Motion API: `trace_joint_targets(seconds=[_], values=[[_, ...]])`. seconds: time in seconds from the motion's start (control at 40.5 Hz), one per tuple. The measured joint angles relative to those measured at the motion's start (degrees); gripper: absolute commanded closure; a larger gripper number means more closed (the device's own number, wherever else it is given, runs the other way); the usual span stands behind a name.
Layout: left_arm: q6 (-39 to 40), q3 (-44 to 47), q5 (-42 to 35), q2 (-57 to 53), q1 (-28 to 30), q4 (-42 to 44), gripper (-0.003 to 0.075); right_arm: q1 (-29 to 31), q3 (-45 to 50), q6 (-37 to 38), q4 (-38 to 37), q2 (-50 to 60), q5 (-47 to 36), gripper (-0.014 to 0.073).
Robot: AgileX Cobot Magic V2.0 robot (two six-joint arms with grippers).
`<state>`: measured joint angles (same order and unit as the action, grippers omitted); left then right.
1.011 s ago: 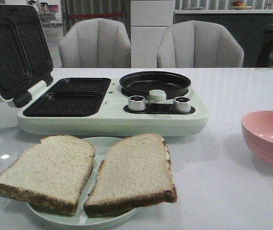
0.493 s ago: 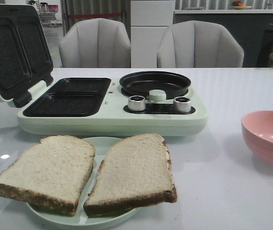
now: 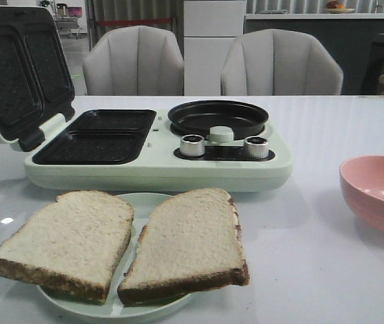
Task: Make breakfast with bread and shrimp
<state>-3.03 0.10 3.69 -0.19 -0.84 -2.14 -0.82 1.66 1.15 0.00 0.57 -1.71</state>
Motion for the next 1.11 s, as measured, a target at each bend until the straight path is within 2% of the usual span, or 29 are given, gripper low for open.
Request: trace_joint_targets(seconds=[0.814, 0.987, 1.11], values=[[0.0, 0.0, -0.9, 0.0, 0.0, 0.0, 0.0619, 0.0, -0.5, 0.0, 0.0, 0.0, 0.0, 0.0510], [0.0, -0.9, -3.7, 0.0, 0.0, -1.0, 0.0619, 0.0, -9.7, 0.0, 0.0, 0.0, 7.8, 0.0510], [0.0, -7.0, 0.1, 0.0, 0.0, -1.3, 0.0619, 0.0, -18.0, 0.0, 0.0, 0.0, 14.9, 0.0510]])
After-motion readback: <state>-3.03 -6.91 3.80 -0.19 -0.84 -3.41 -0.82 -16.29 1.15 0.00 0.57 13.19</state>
